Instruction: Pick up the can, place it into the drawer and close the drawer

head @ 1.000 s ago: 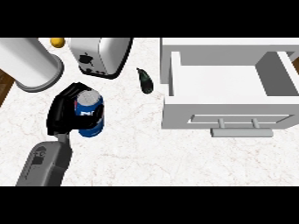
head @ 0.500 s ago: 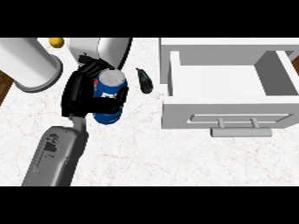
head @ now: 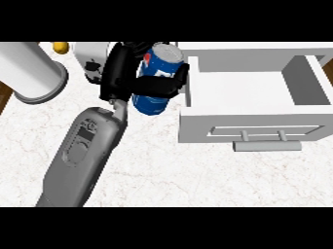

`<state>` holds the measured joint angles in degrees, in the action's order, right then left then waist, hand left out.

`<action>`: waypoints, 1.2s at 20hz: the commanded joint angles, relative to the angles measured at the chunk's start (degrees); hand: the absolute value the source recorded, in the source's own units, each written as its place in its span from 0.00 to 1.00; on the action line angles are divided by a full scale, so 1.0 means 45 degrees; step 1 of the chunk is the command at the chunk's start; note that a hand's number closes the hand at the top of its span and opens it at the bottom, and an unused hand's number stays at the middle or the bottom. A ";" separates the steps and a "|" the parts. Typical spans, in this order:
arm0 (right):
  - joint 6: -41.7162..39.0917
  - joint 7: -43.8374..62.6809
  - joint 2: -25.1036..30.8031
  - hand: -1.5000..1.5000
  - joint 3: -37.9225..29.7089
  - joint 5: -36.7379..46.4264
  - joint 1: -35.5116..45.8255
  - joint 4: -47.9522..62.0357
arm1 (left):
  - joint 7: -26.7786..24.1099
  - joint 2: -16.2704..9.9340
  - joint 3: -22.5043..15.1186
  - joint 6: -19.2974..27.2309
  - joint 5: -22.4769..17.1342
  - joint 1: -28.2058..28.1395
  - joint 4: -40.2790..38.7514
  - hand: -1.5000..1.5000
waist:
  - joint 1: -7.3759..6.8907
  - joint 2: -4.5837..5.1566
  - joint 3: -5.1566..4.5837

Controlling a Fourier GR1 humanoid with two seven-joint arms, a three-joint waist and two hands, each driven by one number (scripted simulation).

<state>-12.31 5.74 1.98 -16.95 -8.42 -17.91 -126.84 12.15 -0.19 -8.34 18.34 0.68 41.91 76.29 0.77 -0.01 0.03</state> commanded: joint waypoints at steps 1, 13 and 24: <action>-0.0143 -0.0274 -0.0419 0.00 0.0443 0.0335 -0.0571 -0.0088 | 0.0348 0.0040 0.0075 0.0670 -0.0183 0.2300 -0.1478 1.00 | 0.0109 0.0022 -0.0001; -0.0025 0.0073 0.0087 0.00 -0.0113 -0.0025 0.0890 0.0788 | 0.1025 0.0042 -0.1096 0.2751 -0.1571 0.6561 -0.4766 1.00 | 0.0205 0.0054 0.0005; -0.0022 0.0674 -0.0241 0.00 0.0706 0.0459 0.0706 0.0049 | 0.0400 0.0042 -0.1423 0.3086 -0.3301 0.9863 -0.9090 1.00 | 0.0596 0.0132 0.0015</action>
<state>-12.11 6.96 1.23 -15.18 -6.20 -14.42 -124.84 13.42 -0.01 -13.87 30.50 -11.96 80.55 41.02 2.56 0.48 0.07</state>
